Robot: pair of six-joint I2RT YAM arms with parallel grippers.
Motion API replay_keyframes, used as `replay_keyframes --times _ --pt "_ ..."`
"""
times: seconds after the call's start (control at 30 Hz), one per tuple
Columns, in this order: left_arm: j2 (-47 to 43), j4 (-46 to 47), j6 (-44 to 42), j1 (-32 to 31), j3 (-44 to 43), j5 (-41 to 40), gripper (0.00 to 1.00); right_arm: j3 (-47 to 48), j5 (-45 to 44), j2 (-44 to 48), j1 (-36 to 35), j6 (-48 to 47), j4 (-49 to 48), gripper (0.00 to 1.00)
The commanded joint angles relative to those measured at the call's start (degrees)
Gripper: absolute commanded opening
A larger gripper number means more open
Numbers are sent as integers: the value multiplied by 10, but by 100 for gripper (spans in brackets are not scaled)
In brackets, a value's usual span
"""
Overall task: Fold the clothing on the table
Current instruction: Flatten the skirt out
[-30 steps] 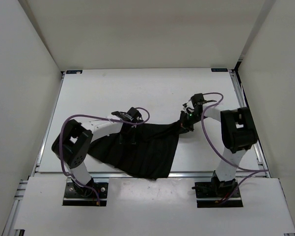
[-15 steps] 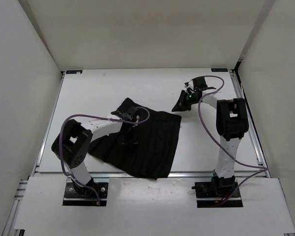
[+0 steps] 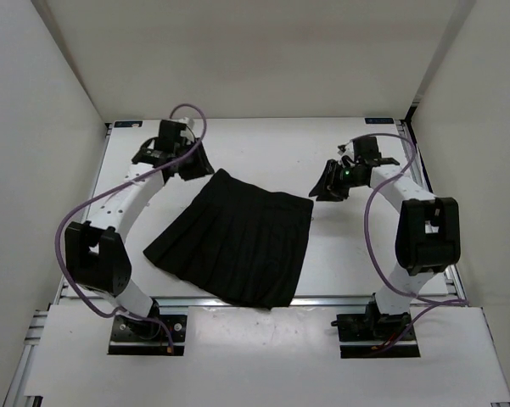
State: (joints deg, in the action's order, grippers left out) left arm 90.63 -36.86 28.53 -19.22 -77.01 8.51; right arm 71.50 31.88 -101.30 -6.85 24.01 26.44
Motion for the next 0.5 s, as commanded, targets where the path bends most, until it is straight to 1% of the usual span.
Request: replay_keyframes --times 0.0,0.03,0.07,0.1,0.17,0.23,0.33,0.37,0.43,0.47 --pt "22 16 -37 51 -25 -9 45 -46 -13 36 -27 -6 51 41" --pt "37 21 -41 59 -33 -28 43 -54 -3 42 -46 -15 71 34" --pt "49 18 -44 60 -44 -38 41 -61 -1 38 -66 -30 97 32" --pt "62 13 -46 63 -45 -59 41 -61 -1 30 -87 -41 112 28" --pt "74 16 -54 63 -53 -75 40 -70 -7 16 -121 -55 149 20" --pt "74 16 -51 62 -42 -81 39 -89 -14 8 -159 -53 146 9" --pt "61 18 -59 45 -5 -84 37 -107 -9 -26 -181 -42 134 3" --pt "53 16 -66 40 10 -84 34 -106 -14 -41 -184 -41 128 3" --pt "42 12 -75 24 45 -133 29 -97 -29 -59 -189 -33 127 2" --pt "36 4 -71 6 82 -160 22 -87 -40 -77 -192 -31 129 2"
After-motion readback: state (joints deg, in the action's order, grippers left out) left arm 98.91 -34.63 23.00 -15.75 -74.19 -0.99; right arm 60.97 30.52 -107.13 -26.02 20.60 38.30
